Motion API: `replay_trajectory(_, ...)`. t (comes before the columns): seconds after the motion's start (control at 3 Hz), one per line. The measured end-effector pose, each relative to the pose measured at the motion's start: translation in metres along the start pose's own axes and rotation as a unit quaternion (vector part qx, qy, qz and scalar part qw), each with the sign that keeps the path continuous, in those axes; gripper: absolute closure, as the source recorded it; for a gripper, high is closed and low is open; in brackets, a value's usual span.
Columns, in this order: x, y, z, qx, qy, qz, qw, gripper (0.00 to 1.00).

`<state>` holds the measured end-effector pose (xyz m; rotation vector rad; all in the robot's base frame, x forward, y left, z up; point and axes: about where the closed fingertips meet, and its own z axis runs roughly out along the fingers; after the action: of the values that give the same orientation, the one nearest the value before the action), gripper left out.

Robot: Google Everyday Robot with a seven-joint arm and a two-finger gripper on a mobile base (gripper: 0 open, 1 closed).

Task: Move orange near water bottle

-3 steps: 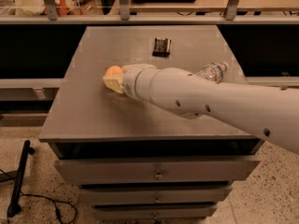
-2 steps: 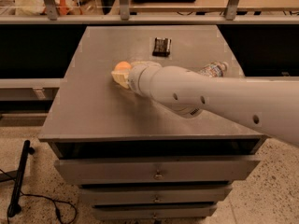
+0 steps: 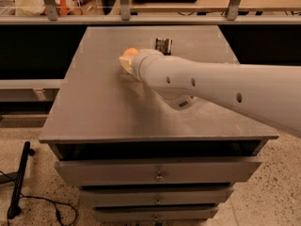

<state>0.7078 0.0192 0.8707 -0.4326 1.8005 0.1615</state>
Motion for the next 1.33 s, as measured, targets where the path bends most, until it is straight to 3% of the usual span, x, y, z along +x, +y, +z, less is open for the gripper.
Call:
replay_trajectory(0.33,-0.014,-0.015,0.006,0.025,-0.009,-0.002,0.9996,1.00)
replay_trajectory(1.0,-0.005,-0.032,0.022,0.054,0.016,-0.018,0.9983,1.00)
replay_trajectory(1.33,0.005,-0.034,0.027,0.055,0.031,-0.028,0.9976,1.00)
